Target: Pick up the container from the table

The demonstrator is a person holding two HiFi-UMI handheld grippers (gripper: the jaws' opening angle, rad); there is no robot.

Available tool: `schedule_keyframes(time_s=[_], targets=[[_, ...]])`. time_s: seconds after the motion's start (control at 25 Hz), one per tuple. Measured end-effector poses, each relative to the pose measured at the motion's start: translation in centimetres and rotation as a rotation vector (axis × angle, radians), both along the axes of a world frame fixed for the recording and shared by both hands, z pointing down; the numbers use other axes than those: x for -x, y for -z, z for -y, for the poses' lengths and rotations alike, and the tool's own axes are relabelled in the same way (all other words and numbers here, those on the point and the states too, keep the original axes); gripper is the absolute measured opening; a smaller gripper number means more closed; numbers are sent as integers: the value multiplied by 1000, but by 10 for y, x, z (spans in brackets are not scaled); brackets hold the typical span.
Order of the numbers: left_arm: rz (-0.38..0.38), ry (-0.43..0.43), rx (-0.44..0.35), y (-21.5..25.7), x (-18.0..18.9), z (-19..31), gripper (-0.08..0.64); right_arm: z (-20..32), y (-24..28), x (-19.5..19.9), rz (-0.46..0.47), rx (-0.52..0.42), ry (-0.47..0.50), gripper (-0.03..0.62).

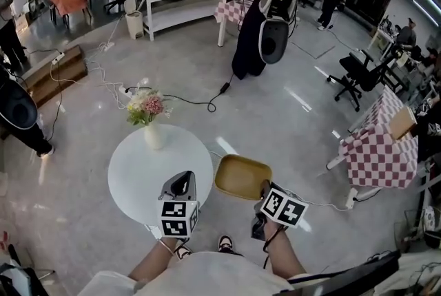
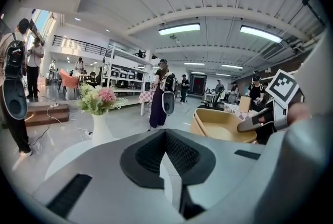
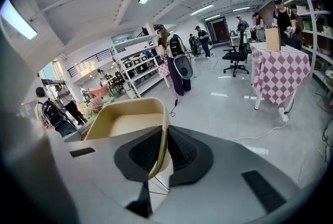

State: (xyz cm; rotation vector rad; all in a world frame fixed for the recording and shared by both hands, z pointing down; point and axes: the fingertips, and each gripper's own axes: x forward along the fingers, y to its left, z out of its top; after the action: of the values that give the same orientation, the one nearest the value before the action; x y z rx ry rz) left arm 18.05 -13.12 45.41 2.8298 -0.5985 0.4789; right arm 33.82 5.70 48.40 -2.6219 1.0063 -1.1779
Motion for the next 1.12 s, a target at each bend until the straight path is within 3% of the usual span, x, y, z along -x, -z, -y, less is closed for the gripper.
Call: schedule_keyframes(time_s=[0.8,1.12], targets=[[-17,-73,-1,5,-106,-76,12,-87,5,-86,-10,-36,-64,44],[-20,-137,-22,9,-124,-80,12,-104,1,-89,-8,-36,-131,44]])
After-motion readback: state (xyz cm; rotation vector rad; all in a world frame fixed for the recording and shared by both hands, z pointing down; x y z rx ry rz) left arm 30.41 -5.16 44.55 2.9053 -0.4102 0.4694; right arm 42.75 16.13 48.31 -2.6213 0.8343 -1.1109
